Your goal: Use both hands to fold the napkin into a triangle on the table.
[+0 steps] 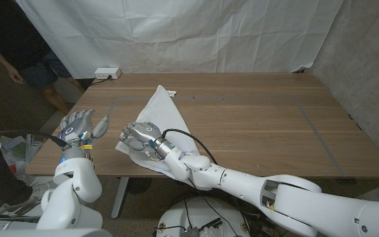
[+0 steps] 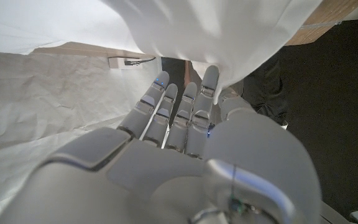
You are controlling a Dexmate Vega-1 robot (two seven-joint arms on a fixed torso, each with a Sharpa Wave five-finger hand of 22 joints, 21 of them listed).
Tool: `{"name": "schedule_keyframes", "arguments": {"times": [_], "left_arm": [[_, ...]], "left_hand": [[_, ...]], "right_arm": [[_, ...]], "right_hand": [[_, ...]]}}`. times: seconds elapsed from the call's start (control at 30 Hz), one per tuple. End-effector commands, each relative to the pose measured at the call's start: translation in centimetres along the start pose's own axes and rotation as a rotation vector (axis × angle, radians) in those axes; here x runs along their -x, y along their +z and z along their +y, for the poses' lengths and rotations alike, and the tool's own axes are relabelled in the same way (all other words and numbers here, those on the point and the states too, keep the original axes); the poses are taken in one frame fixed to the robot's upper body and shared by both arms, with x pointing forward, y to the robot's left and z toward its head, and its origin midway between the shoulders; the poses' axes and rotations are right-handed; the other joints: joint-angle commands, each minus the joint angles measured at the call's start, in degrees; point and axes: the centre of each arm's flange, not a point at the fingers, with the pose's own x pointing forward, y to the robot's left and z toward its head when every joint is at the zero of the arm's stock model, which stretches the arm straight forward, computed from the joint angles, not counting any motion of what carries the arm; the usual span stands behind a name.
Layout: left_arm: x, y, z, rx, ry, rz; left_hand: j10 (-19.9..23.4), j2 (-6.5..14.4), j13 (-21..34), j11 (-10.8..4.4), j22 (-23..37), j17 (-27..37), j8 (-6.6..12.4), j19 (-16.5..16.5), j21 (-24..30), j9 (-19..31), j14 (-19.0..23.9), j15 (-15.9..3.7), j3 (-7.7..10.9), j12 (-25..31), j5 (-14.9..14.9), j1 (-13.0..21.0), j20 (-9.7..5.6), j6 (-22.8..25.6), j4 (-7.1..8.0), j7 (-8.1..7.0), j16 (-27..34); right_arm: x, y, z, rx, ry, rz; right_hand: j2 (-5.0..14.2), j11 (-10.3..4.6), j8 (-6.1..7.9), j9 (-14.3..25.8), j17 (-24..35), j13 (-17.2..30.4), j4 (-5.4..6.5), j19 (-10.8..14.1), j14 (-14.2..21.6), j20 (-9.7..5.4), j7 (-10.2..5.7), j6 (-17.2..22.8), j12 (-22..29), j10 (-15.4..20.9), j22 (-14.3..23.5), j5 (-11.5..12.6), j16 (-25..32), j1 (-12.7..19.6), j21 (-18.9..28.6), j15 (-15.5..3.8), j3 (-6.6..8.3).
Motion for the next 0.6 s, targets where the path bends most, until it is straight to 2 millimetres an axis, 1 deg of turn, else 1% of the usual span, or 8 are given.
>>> {"name": "schedule_keyframes", "arguments": {"times": [0.03,0.1,0.17,0.27,0.3,0.4,0.43,0.6], "left_arm": [[0.5,0.4,-0.1,-0.001,0.005,0.005],[0.5,0.4,0.0,-0.001,0.005,0.003],[0.5,0.5,0.0,-0.003,0.007,0.002],[0.5,0.7,-0.1,-0.005,0.006,-0.001],[0.4,0.7,-0.1,-0.003,0.006,-0.002],[0.4,0.8,-0.1,-0.004,0.004,-0.005],[0.3,0.9,-0.1,-0.004,0.004,-0.006],[0.1,1.0,-0.2,-0.001,0.003,-0.012]], "left_hand": [[-0.3,-0.2,0.2,0.21,0.1,0.2,0.41,-0.6,-0.2,0.1,-0.4,-0.06,0.04,-0.1,0.1,0.0,0.15,-0.3,-0.12,0.06,-0.1],[-0.3,-0.2,0.2,0.23,0.1,0.2,0.42,-0.6,-0.2,0.1,-0.4,-0.07,0.04,-0.1,0.1,0.0,0.13,-0.3,-0.13,-0.04,0.0],[-0.4,-0.2,0.2,0.18,0.1,0.2,0.44,-0.7,-0.2,0.1,-0.4,0.00,0.03,-0.1,0.1,0.0,0.16,-0.3,-0.15,0.01,0.0],[-0.4,-0.1,0.2,0.21,0.2,0.2,0.48,-0.7,-0.2,0.1,-0.4,-0.05,0.04,-0.1,0.2,-0.1,0.08,-0.3,-0.17,-0.04,0.0],[-0.4,-0.1,0.2,0.23,0.2,0.2,0.48,-0.7,-0.2,0.1,-0.4,-0.05,0.04,-0.1,0.2,-0.1,0.12,-0.3,-0.18,-0.04,0.0],[-0.5,-0.1,0.2,0.19,0.2,0.2,0.48,-0.7,-0.2,0.1,-0.5,-0.02,0.04,0.0,0.2,-0.1,0.16,-0.4,-0.20,-0.02,0.0],[-0.4,-0.1,0.2,0.23,0.2,0.2,0.49,-0.7,-0.2,0.1,-0.5,-0.04,0.04,0.0,0.2,-0.1,0.16,-0.4,-0.20,0.00,0.0],[-0.4,-0.1,0.2,0.25,0.2,0.2,0.49,-0.6,-0.2,0.0,-0.5,-0.09,0.03,0.0,0.2,-0.1,0.18,-0.5,-0.25,-0.09,0.1]], "right_arm": [[-0.4,-0.4,-0.4,-0.053,0.060,0.003],[-0.5,-0.7,-0.5,-0.062,0.078,0.003],[-0.5,-0.9,-0.5,-0.069,0.091,0.001],[-0.5,-1.1,-0.8,-0.071,0.100,-0.009],[-0.5,-1.1,-0.9,-0.076,0.104,-0.011],[-0.6,-1.5,-1.3,-0.090,0.114,-0.019],[-0.6,-1.7,-1.4,-0.092,0.115,-0.021],[-0.7,-2.4,-2.5,-0.097,0.106,-0.030]], "right_hand": [[-2.31,1.58,-3.42,0.0,0.1,0.3,2.76,-1.5,-1.5,0.98,-0.16,-5.1,-0.4,-2.7,0.3,-0.6,-1.1,-5.9,-0.7,-0.96,-2.83],[-3.64,2.69,-6.06,0.0,0.0,0.3,4.12,-2.8,-3.1,1.55,-0.24,-8.9,-0.5,-4.8,0.4,-0.5,-1.8,-9.7,-0.9,-0.03,-4.91],[-4.79,3.44,-7.92,0.0,-0.1,0.3,4.83,-4.0,-4.4,1.91,-0.03,-11.6,-0.7,-6.8,0.3,-0.4,-2.2,-12.1,-1.2,0.70,-6.37],[-5.77,3.54,-10.04,0.1,-0.2,0.3,5.73,-5.2,-5.9,2.27,-0.15,-14.6,-1.0,-9.6,0.3,-0.3,-2.4,-15.0,-1.4,1.29,-7.97],[-6.18,3.85,-10.88,0.1,-0.3,0.3,6.07,-5.6,-6.6,2.46,-0.38,-15.8,-1.1,-10.7,0.3,-0.3,-2.5,-16.1,-1.3,1.62,-8.61],[-6.93,3.73,-13.32,0.1,-0.4,0.2,6.91,-7.5,-8.9,2.97,-1.00,-19.9,-1.5,-14.6,0.3,-0.1,-2.7,-18.9,-1.6,2.43,-10.15],[-6.93,3.90,-13.77,0.2,-0.5,0.2,7.09,-7.9,-9.4,3.04,-1.12,-20.7,-1.6,-15.4,0.3,-0.1,-2.7,-19.5,-1.7,2.48,-10.39],[-7.07,4.10,-14.12,0.2,-0.6,0.1,7.34,-8.6,-10.8,3.18,-1.24,-21.3,-1.5,-16.4,0.3,-0.1,-2.9,-20.4,-1.8,2.86,-10.84]]}}
